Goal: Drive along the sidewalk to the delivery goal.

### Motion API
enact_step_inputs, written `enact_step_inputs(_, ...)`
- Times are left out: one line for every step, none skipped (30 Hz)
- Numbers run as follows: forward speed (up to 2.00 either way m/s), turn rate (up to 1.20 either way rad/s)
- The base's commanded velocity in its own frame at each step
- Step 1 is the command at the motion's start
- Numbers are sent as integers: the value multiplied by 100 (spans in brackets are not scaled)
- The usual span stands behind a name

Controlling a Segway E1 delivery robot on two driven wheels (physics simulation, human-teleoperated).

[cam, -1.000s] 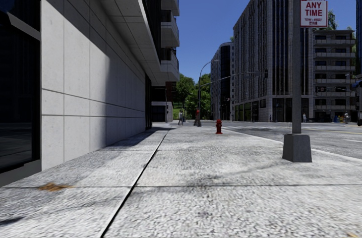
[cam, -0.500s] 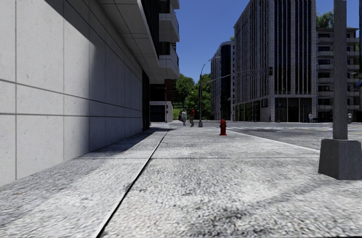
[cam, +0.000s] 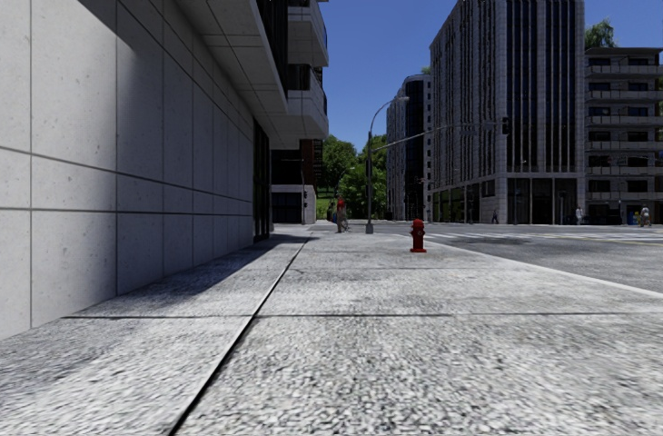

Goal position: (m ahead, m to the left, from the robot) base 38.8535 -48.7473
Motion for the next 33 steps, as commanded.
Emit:
enact_step_inputs(200,0)
enact_step_inputs(200,0)
enact_step_inputs(200,0)
enact_step_inputs(200,0)
enact_step_inputs(200,0)
enact_step_inputs(200,0)
enact_step_inputs(200,0)
enact_step_inputs(200,0)
enact_step_inputs(200,0)
enact_step_inputs(200,0)
enact_step_inputs(200,0)
enact_step_inputs(200,0)
enact_step_inputs(200,0)
enact_step_inputs(200,0)
enact_step_inputs(200,0)
enact_step_inputs(200,0)
enact_step_inputs(200,0)
enact_step_inputs(200,0)
enact_step_inputs(200,0)
enact_step_inputs(200,0)
enact_step_inputs(200,0)
enact_step_inputs(200,0)
enact_step_inputs(200,0)
enact_step_inputs(200,0)
enact_step_inputs(200,0)
enact_step_inputs(200,0)
enact_step_inputs(200,0)
enact_step_inputs(200,0)
enact_step_inputs(200,0)
enact_step_inputs(200,0)
enact_step_inputs(200,0)
enact_step_inputs(200,0)
enact_step_inputs(200,0)
